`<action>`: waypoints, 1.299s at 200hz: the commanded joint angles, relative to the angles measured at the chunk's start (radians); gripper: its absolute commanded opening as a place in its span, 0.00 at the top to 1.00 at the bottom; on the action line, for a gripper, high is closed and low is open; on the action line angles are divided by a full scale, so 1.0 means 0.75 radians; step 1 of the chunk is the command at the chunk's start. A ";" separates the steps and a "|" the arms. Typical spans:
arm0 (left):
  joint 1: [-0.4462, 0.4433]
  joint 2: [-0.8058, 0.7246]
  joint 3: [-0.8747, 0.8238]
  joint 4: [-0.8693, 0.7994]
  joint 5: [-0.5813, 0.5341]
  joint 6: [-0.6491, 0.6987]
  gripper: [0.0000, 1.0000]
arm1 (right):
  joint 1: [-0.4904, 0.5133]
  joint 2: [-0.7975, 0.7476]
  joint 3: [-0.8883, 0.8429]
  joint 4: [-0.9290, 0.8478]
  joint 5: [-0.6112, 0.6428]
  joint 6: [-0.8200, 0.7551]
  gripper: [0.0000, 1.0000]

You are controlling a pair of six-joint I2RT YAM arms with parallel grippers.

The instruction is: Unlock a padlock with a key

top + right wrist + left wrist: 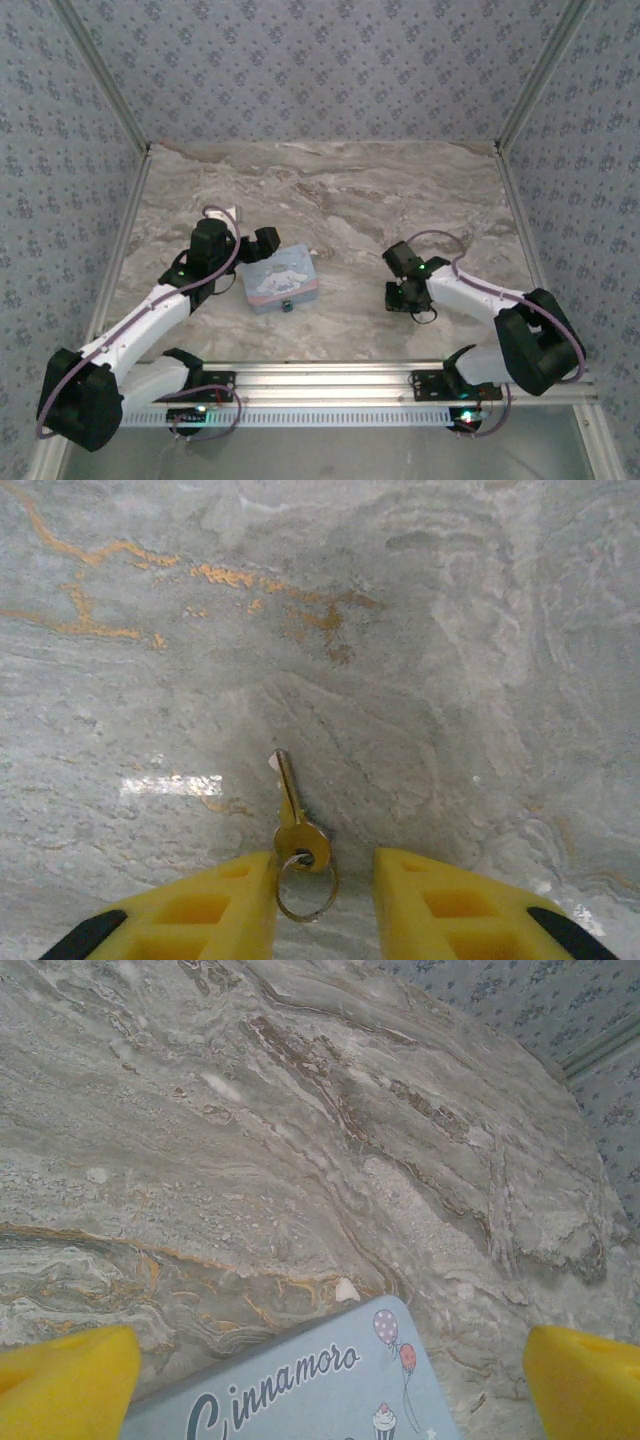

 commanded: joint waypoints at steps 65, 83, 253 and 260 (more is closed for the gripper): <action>-0.007 -0.005 0.047 -0.019 -0.014 -0.002 0.02 | 0.049 0.020 0.051 -0.068 0.029 0.024 0.83; -0.008 -0.007 0.046 -0.021 -0.015 0.002 0.02 | 0.056 0.016 0.049 -0.070 0.031 0.027 0.85; -0.012 -0.046 0.119 0.079 0.245 -0.175 0.04 | 0.037 -0.354 -0.074 0.370 -0.141 0.182 1.00; -0.018 -0.043 0.121 0.113 0.258 -0.222 0.05 | 0.033 -0.389 -0.089 0.426 -0.151 0.210 1.00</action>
